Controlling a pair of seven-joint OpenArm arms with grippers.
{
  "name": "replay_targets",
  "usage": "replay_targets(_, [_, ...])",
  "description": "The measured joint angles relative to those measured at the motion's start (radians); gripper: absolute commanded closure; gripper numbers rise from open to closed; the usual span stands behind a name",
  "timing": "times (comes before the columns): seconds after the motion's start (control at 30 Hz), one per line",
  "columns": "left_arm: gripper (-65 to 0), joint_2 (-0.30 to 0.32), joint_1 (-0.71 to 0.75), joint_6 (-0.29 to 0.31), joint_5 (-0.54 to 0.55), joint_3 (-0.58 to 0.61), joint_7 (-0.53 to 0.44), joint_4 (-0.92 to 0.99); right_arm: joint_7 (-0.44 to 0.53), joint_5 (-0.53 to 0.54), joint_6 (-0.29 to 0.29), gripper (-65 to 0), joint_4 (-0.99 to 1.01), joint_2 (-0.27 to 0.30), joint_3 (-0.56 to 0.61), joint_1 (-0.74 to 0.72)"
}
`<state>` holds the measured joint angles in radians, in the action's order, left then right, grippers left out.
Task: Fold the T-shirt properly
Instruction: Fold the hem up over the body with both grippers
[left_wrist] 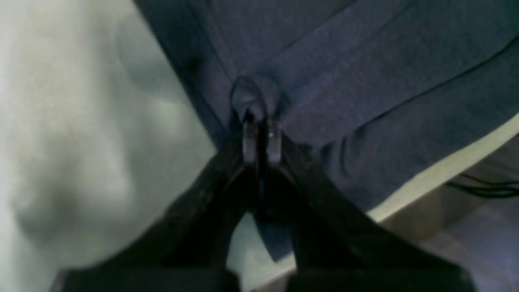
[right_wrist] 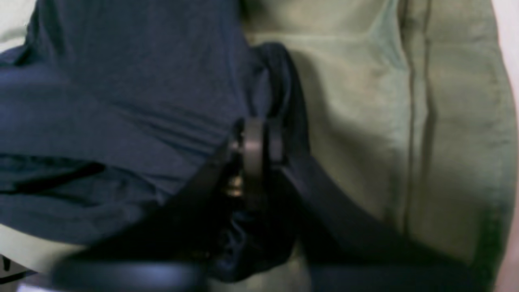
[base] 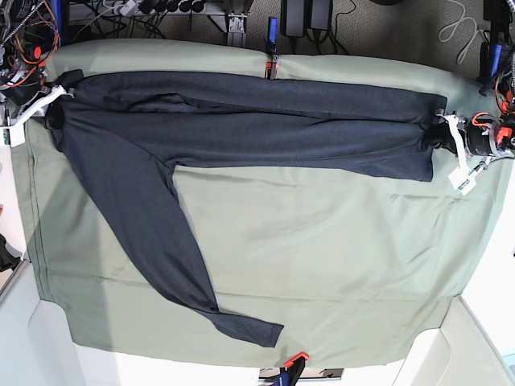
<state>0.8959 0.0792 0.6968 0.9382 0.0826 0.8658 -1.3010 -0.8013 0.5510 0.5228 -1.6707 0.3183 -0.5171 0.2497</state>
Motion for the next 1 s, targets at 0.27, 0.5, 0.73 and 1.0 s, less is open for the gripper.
replay_targets(0.27, [-32.2, -0.009, -0.016, 0.014, -0.005, 0.003, -0.023, -0.003, 0.026, 0.088, -0.006, -34.9, 0.000, 0.000, -0.013, -0.025])
replay_targets(0.5, [-32.2, 0.056, -0.016, 0.003, 0.084, -0.029, 0.037, 0.000, 0.029, 0.127, 0.000, -34.9, -0.059, -0.034, -0.013, -0.171])
replay_targets(0.73, [-32.2, 0.055, -0.015, 0.003, 0.085, -0.075, 0.040, 0.000, 0.044, -0.032, -0.005, -34.9, -0.057, -0.119, 0.269, -0.335])
replay_targets(1.0, [-32.2, 0.055, -0.013, 0.003, 0.085, -0.075, 0.043, 0.000, 0.173, -0.513, -0.204, -35.0, 0.191, -0.219, 0.650, -0.494])
